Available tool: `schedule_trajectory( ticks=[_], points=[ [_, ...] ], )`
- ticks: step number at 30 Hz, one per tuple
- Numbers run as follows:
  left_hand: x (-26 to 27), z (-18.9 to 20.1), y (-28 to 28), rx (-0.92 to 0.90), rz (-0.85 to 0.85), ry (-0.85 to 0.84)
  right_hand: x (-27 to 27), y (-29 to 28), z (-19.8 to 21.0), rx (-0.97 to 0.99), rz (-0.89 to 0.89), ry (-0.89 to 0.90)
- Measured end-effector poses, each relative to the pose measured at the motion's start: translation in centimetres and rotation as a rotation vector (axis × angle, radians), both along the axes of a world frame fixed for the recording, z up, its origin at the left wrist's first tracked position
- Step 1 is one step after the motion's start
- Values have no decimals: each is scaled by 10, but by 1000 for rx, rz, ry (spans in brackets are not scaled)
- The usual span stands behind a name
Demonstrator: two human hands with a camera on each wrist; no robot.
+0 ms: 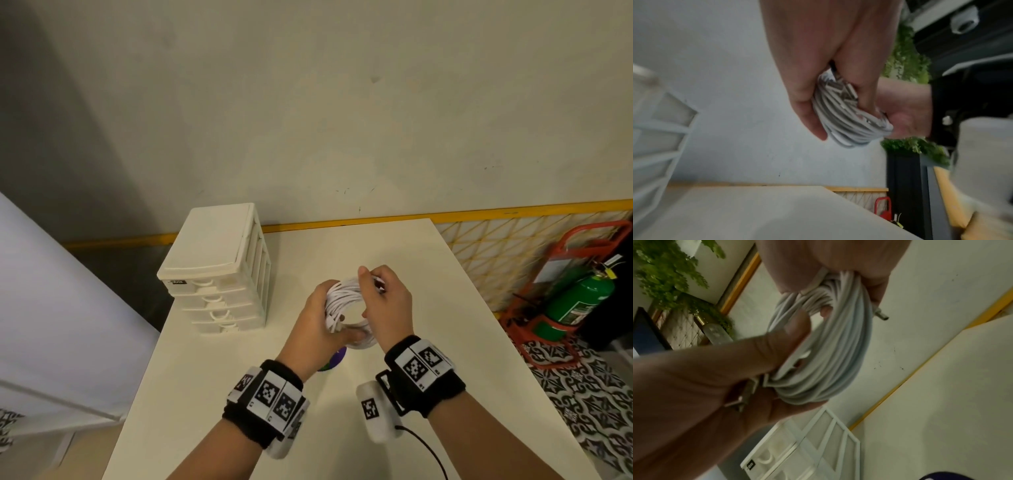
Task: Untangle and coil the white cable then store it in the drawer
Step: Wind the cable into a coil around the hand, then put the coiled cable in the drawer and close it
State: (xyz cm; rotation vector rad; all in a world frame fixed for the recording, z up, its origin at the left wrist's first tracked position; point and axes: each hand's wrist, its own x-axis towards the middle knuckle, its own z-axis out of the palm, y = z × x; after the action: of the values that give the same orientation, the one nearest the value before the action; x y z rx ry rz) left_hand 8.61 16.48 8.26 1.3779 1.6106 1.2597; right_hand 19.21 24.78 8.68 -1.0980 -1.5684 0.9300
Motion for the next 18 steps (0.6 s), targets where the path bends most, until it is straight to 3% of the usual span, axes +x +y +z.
schedule_trajectory(
  ticks=[6,12,18],
  points=[
    [-3,5,4,94,184,-150,-8,-8,2,-206,-6,147],
    [-8,14,6,130,95,-14,-9,-11,-6,-540,33,445],
    [-13,13,1,104,136,-72,-19,-17,-8,-670,121,517]
  ],
)
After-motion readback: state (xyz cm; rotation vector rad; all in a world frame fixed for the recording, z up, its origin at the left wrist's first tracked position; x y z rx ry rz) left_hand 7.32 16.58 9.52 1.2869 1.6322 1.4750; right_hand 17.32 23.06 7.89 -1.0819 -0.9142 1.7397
